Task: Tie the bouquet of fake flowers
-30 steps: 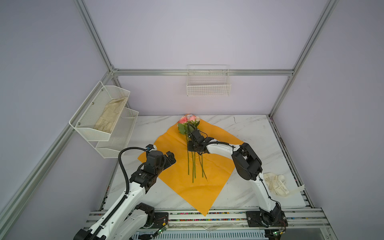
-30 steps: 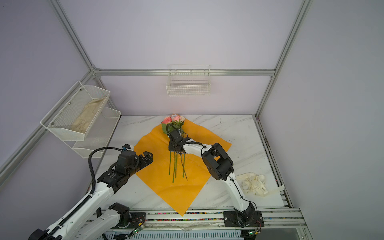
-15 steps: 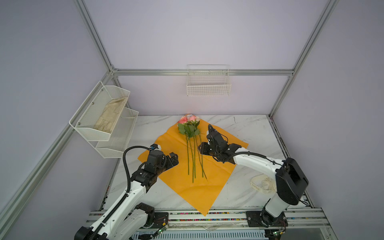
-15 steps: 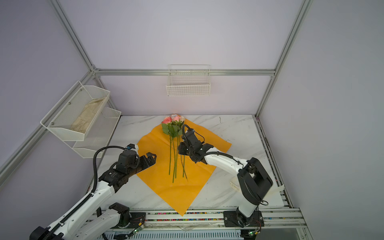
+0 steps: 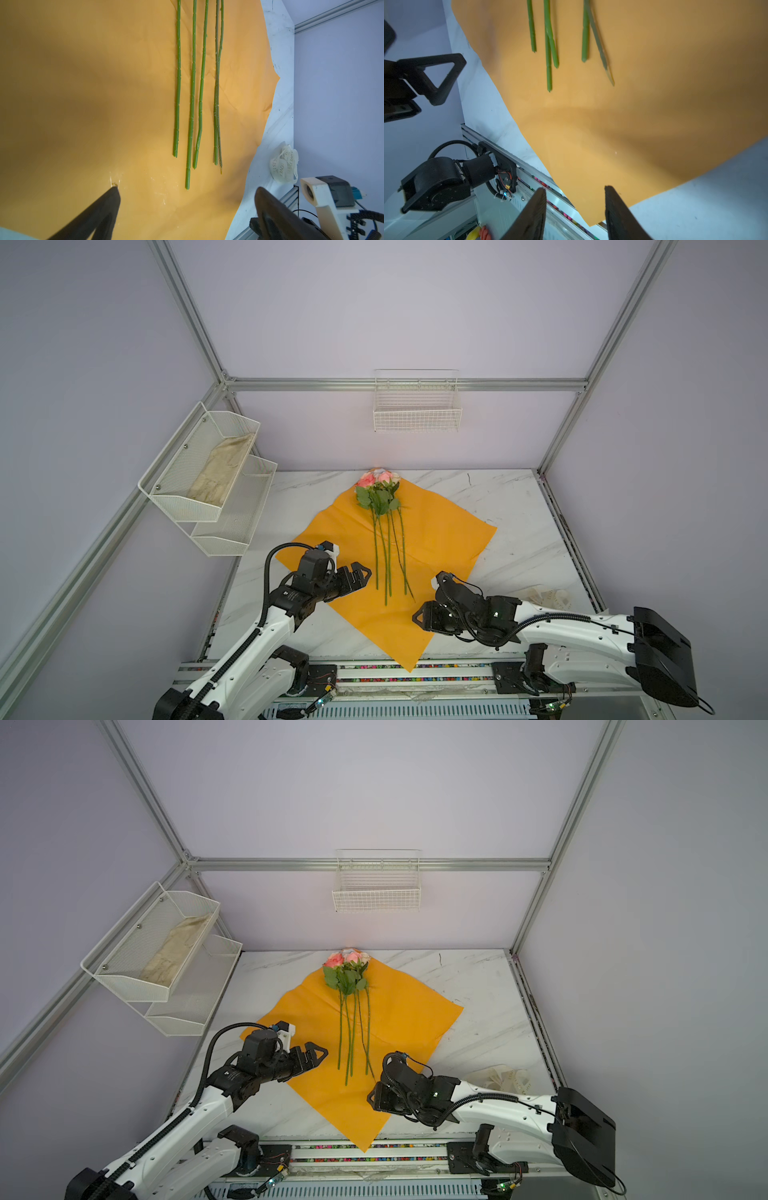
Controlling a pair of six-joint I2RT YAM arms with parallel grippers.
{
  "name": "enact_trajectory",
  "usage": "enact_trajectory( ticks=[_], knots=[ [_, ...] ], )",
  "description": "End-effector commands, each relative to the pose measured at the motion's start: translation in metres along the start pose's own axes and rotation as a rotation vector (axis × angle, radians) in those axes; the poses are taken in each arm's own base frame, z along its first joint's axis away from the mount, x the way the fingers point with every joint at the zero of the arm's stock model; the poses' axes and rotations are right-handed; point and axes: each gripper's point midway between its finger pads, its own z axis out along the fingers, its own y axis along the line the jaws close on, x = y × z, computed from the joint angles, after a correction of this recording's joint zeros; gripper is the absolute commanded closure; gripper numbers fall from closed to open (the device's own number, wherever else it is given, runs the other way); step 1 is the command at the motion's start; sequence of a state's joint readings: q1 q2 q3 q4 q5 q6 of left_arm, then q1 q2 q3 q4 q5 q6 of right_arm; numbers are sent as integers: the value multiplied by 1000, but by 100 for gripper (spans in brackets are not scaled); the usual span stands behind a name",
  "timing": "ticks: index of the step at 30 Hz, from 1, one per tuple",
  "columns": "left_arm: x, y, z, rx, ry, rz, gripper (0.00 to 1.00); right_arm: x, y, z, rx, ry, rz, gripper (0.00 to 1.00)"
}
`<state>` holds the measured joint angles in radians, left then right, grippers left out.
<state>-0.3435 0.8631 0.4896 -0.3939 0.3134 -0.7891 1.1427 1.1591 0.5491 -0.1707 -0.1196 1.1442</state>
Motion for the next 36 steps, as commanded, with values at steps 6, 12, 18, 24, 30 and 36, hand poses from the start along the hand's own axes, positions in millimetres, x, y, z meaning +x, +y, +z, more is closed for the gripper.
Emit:
enact_trajectory(
  ticks=[6,12,18,24,30,36],
  knots=[
    [8,1,-7,23,-9,-16,0,23,-37,13,108,28,99,50],
    [5,3,-9,-9,-10,-2,0,23,-43,24,146,2,74,46],
    [4,5,-9,-24,-16,-2,0,27,-60,32,178,-2,94,45],
    [5,5,-10,-21,-14,-3,0,6,5,20,-52,-76,23,42],
    [-2,-4,-17,2,-37,20,0,-22,48,16,-150,-136,-64,32],
    [-1,-14,-21,39,-29,50,0,-57,59,30,-169,-153,-66,31]
  ],
)
